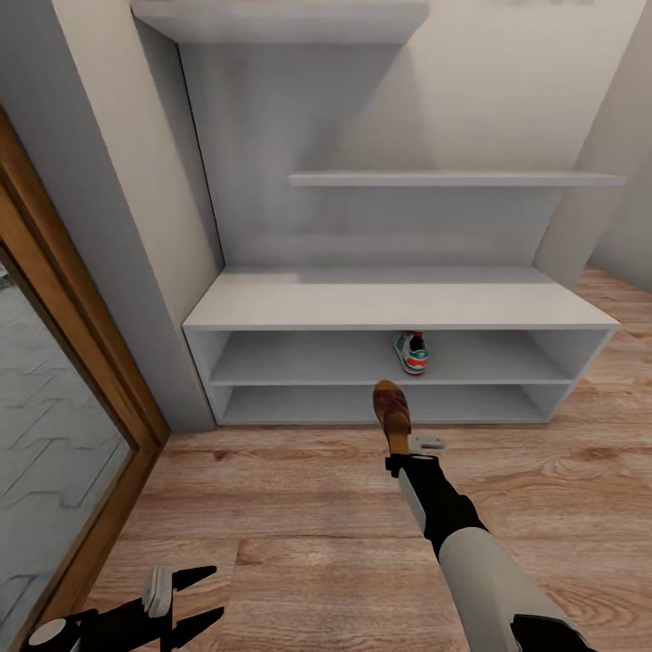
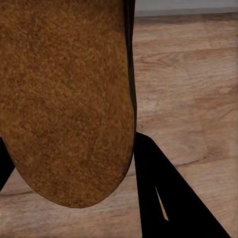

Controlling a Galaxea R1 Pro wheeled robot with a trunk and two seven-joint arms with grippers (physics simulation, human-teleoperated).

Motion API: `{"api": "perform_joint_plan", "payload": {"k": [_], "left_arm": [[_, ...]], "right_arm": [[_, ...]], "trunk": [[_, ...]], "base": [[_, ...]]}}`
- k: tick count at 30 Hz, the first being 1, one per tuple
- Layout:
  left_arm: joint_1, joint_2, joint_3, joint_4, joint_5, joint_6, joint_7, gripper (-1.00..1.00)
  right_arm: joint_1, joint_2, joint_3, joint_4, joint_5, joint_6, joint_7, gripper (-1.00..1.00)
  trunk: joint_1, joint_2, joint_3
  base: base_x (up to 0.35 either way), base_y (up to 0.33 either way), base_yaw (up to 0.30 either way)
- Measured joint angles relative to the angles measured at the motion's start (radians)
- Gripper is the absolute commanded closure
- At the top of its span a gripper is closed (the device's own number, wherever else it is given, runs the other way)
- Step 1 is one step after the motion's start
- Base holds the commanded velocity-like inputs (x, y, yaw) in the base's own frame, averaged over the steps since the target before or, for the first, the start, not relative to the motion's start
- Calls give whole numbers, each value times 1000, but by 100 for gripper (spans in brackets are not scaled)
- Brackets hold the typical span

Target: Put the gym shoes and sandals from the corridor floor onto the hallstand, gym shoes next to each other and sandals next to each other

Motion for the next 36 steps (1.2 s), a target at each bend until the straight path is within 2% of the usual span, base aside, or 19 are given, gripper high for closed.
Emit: {"api": "perform_joint_plan", "payload": {"k": [16,26,34,35,36], "left_arm": [[3,0,0,-4,3,-1,1,-100],[3,0,0,-4,3,-2,2,-100],[3,-1,0,-4,3,-1,2,-100],[3,0,0,-4,3,-1,3,-100],[3,0,0,-4,3,-1,3,-100]], "right_arm": [[-1,0,2,-6,-2,7,1,100],[-41,0,3,-54,-1,73,-2,100],[-47,0,1,-100,-2,127,-2,100],[-47,0,0,-103,-6,258,-2,100],[-47,0,1,-103,-3,266,-2,100]], "trunk": [[0,0,0],[0,0,0],[0,0,0],[0,0,0],[0,0,0]], "base": [[0,0,0],[0,0,0],[0,0,0],[0,0,0],[0,0,0]]}}
